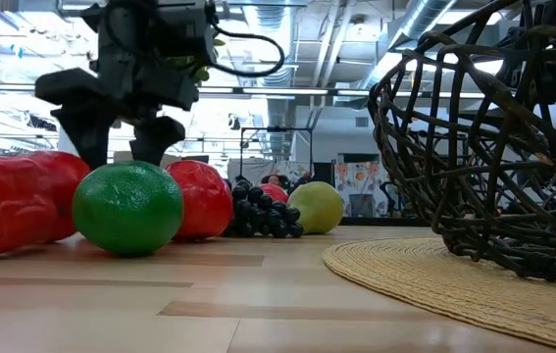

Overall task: Build produce basket
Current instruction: Put the top red bell pepper into the black wire basket

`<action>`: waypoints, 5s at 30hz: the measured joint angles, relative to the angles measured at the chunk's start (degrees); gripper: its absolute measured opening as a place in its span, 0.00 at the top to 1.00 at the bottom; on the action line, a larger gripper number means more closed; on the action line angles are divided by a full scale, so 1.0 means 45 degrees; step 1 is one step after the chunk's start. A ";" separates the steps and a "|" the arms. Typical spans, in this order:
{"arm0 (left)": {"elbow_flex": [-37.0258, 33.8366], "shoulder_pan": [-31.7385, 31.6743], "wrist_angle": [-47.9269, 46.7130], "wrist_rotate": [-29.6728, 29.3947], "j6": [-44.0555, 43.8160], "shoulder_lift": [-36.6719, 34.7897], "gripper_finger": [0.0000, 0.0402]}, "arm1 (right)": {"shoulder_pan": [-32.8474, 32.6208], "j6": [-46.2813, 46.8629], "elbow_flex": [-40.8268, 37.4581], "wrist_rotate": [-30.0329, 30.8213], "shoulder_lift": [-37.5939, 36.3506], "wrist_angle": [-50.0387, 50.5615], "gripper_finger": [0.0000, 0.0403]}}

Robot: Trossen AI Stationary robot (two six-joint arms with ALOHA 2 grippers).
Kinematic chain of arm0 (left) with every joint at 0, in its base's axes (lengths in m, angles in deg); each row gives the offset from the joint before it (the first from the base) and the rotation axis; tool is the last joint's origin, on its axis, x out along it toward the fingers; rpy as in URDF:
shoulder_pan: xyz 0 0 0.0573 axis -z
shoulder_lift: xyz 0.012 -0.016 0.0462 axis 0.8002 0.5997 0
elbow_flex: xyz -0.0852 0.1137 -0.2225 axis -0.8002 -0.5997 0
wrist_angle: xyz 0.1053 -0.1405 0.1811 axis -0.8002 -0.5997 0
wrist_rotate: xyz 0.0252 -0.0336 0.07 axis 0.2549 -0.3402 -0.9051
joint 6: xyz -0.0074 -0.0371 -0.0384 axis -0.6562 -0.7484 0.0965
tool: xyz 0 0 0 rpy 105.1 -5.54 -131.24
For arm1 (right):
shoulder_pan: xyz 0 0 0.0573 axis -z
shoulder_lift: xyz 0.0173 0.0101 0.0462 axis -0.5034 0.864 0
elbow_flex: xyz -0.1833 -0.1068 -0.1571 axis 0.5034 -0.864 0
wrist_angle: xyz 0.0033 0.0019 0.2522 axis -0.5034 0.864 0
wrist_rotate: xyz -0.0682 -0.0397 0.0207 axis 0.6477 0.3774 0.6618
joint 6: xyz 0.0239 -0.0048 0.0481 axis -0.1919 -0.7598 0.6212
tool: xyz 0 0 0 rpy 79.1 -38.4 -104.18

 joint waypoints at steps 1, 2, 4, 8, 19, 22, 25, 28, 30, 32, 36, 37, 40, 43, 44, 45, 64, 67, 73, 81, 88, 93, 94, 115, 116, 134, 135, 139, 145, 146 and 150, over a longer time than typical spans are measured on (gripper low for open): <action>-0.0034 0.0004 0.0055 -0.0032 0.0021 0.0111 0.08 | 0.0000 0.0000 0.0000 0.0000 0.0000 -0.0002 0.17; -0.0077 0.0005 0.0040 -0.0099 0.0066 0.0185 0.08 | 0.0000 0.0003 0.0000 0.0000 0.0000 -0.0002 0.17; -0.0084 0.0005 -0.0010 -0.0134 0.0278 0.0491 0.08 | 0.0000 0.0005 0.0000 0.0000 0.0000 0.0000 0.17; -0.0060 0.0005 -0.0056 -0.0160 0.0502 0.1148 0.08 | 0.0000 0.0086 0.0000 0.0001 0.0000 0.0071 0.17; -0.0046 -0.0034 0.0139 -0.0331 0.0488 0.1290 0.25 | -0.0005 0.0108 0.0000 0.0006 0.0000 0.0236 0.17; -0.0046 -0.0034 0.0173 -0.0301 0.0495 0.1290 0.34 | -0.0003 0.0117 0.0000 0.0005 0.0000 0.0266 0.17; -0.0046 -0.0034 0.0168 -0.0267 0.0327 0.1290 0.42 | -0.0004 0.0117 0.0000 0.0006 0.0000 0.0319 0.17; -0.0017 -0.0034 0.0142 -0.0251 -0.0152 0.1290 0.44 | 0.0000 0.0117 0.0000 0.0005 0.0000 0.0368 0.17; 0.0169 -0.0034 -0.0052 -0.0248 -0.0551 0.1295 0.44 | -0.0005 0.0117 0.0000 0.0006 0.0000 0.0381 0.17; 0.0550 -0.0034 -0.0222 -0.0243 -0.0796 0.1272 0.42 | -0.0002 0.0117 0.0000 0.0010 0.0000 0.0438 0.17; 0.1622 -0.0094 -0.0701 -0.0403 -0.1111 0.1121 0.42 | 0.0000 0.0116 0.0000 0.0010 0.0000 0.0497 0.17; 0.1972 -0.0128 -0.0790 -0.0444 -0.1235 0.1108 0.42 | -0.0002 0.0112 0.0000 0.0010 0.0000 0.0523 0.17; 0.3056 -0.0302 -0.1673 -0.0699 -0.1540 0.1048 0.43 | -0.0001 0.0110 0.0000 0.0010 0.0000 0.0538 0.17; 0.4462 -0.0512 -0.2636 -0.1071 -0.1821 0.1048 0.42 | -0.0005 0.0102 0.0000 0.0010 0.0000 0.0567 0.17; 0.4954 -0.0567 -0.3008 -0.1116 -0.1943 0.1048 0.42 | 0.0000 0.0104 0.0000 0.0010 -0.0003 0.0592 0.17; 0.5473 -0.0637 -0.3185 -0.1105 -0.2080 0.1048 0.42 | -0.0002 0.0102 0.0000 0.0010 -0.0002 0.0630 0.17; 1.3708 -0.1023 0.3615 0.7686 -0.5724 0.0955 0.42 | 0.0000 0.0097 0.0000 0.0014 0.0000 0.0708 0.17; 1.4141 -0.0872 0.5778 0.9041 -0.6823 0.0950 0.42 | 0.0000 0.0107 0.0000 0.0015 0.0000 0.0708 0.17; 1.4225 -0.0285 0.9851 1.1163 -0.9876 0.0955 0.38 | 0.0000 0.0105 0.0000 0.0047 0.0000 0.1075 0.17; 1.4234 0.1076 1.0863 1.1571 -1.0186 0.0960 0.37 | 0.0000 0.0107 0.0019 0.0105 -0.0005 0.1412 0.17; 1.4229 0.2080 0.9207 1.1627 -0.9373 0.0966 0.37 | 0.0000 0.0107 0.0019 0.0128 -0.0005 0.1426 0.17; 1.4229 0.2563 0.7009 1.0225 -0.6979 0.0965 0.37 | 0.0000 0.0107 0.0019 0.0339 -0.0005 0.1441 0.17; 1.4229 0.2569 0.6415 0.9822 -0.6332 0.0965 0.37 | 0.0000 0.0107 0.0019 0.0359 -0.0005 0.1445 0.17; 1.4006 0.2997 0.5130 -1.6351 0.2991 0.1924 0.37 | 0.0000 0.0767 0.0010 0.0355 -0.0005 0.1402 0.17; 1.4018 0.2962 0.5419 -1.6495 0.3012 0.2076 0.37 | 0.0000 0.0767 0.0010 0.0355 0.0000 0.1416 0.17; 1.4025 0.1681 0.5540 -0.1332 -0.3468 0.5085 0.37 | -0.0015 0.0661 0.0005 0.0325 -0.0005 0.1446 0.17; 1.4025 0.1641 0.5421 -0.0943 -0.3585 0.5361 0.37 | -0.0015 0.0650 0.0005 0.0325 0.0000 0.1457 0.17; 1.4032 0.1588 0.4940 -0.0448 -0.3725 0.6392 0.37 | -0.0015 0.0321 0.0005 0.0321 -0.0004 0.1495 0.17; 1.4054 0.1715 0.4875 -0.0032 -0.3433 0.7884 0.37 | -0.0015 0.0282 0.0024 0.0325 0.0028 0.1692 0.17; 1.4050 0.1767 0.4865 0.0090 -0.3437 0.8053 0.37 | -0.0015 0.0279 0.0024 0.0328 0.0025 0.1694 0.17; 1.4050 0.2057 0.4926 -0.0030 -0.3280 0.8723 0.37 | -0.0015 0.0281 0.0019 0.0330 0.0039 0.1705 0.17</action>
